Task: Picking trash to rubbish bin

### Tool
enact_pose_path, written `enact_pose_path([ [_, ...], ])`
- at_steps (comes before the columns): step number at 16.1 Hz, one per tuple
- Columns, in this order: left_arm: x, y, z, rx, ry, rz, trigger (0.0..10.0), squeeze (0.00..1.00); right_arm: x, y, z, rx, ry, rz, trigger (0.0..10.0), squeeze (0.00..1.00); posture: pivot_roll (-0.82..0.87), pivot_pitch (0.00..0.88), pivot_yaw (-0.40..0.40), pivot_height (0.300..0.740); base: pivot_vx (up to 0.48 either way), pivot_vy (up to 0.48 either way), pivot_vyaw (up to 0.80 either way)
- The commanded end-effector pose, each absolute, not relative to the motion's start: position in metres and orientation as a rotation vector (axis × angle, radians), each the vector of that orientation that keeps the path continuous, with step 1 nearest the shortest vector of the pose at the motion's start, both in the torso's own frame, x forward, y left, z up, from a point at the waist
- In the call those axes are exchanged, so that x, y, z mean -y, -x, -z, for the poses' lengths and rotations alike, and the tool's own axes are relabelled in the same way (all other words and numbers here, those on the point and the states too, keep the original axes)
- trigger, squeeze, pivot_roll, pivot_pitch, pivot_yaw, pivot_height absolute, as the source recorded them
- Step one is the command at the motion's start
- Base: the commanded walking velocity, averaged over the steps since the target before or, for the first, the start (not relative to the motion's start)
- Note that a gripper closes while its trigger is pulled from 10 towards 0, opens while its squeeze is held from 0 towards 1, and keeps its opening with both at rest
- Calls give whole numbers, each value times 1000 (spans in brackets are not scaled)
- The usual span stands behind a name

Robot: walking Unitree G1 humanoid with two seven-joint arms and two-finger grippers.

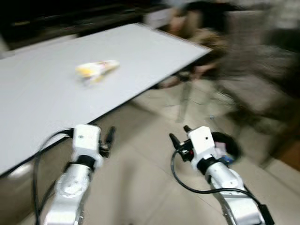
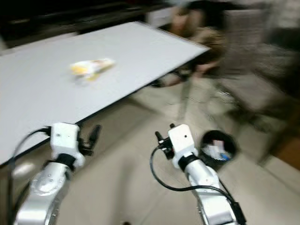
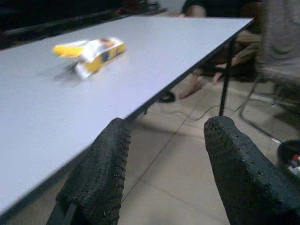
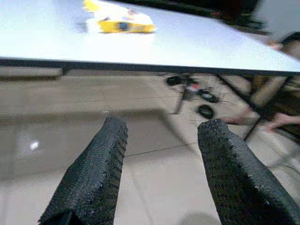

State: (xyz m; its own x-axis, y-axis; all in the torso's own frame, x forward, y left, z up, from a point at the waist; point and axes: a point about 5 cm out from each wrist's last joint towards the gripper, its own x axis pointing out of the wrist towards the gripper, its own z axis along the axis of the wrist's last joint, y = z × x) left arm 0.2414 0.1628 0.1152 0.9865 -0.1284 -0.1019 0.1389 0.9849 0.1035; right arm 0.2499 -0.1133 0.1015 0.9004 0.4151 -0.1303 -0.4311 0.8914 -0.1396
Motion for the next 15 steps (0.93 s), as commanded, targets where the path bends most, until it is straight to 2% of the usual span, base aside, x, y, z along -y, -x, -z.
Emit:
enact_pose_path([
  [1,-163,-243,-120,-77,-128,140,10000,0,113,-251,-102,-93,171,-435,10000,0,-6,0,-27,740,0,0,800],
  [2,-162,-243,-121,-76,-128,145,10000,0,114,-251,-103,-89,167,-423,10000,0,-8,0,-25,740,0,0,600],
  [15,-159,-248,-124,-65,-145,161,10000,0,119,-254,-106,-69,157,-382,10000,0,-13,0,-21,740,0,0,0],
])
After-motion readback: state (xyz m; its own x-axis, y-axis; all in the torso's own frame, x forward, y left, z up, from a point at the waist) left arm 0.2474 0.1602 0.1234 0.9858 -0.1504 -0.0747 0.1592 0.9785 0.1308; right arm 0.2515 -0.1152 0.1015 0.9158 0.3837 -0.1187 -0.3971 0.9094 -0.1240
